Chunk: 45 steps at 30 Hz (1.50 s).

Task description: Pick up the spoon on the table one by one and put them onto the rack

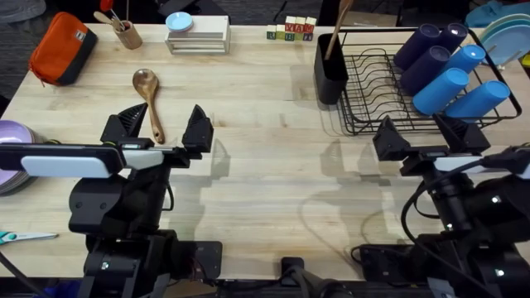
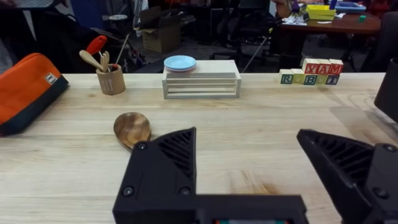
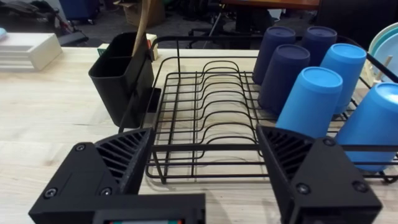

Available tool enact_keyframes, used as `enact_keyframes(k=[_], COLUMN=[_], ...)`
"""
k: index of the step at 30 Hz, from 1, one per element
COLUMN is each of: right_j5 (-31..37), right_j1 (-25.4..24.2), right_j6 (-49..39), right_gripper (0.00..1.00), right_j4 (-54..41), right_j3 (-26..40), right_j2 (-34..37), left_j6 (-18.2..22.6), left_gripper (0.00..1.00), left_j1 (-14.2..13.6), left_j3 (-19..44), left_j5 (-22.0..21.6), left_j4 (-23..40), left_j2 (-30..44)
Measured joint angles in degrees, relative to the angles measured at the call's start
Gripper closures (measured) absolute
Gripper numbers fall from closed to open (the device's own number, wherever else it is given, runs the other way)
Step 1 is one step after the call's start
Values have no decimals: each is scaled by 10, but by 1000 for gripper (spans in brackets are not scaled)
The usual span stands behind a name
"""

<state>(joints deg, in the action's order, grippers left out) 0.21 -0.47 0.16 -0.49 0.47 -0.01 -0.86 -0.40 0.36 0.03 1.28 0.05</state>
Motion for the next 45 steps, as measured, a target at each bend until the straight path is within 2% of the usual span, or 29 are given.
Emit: enact_keyframes(k=[23, 27, 32, 36, 39, 45], right_j5=[-3, -18, -31, -34, -35, -37], right_j1=[-1, -1, -1, -1, -1, -1], right_j6=[0, 0, 0, 0, 0, 0], right_gripper=[5, 5, 6, 5, 5, 5], right_j4=[-13, -41, -123, -171, -195, -262], right_j3=[2, 18, 54, 106, 165, 313], right_j2=[0, 0, 5, 47, 97, 250], left_j6=[0, 0, 0, 0, 0, 0], left_gripper=[7, 8, 7, 8, 7, 7], left_j1=[0, 0, 0, 0, 0, 0], left_j3=[1, 21, 103, 189, 260, 410], left_j5=[0, -1, -3, -3, -3, -2], left_j4=[0, 39, 124, 172, 207, 287], left_j2=[0, 0, 34, 101, 169, 312])
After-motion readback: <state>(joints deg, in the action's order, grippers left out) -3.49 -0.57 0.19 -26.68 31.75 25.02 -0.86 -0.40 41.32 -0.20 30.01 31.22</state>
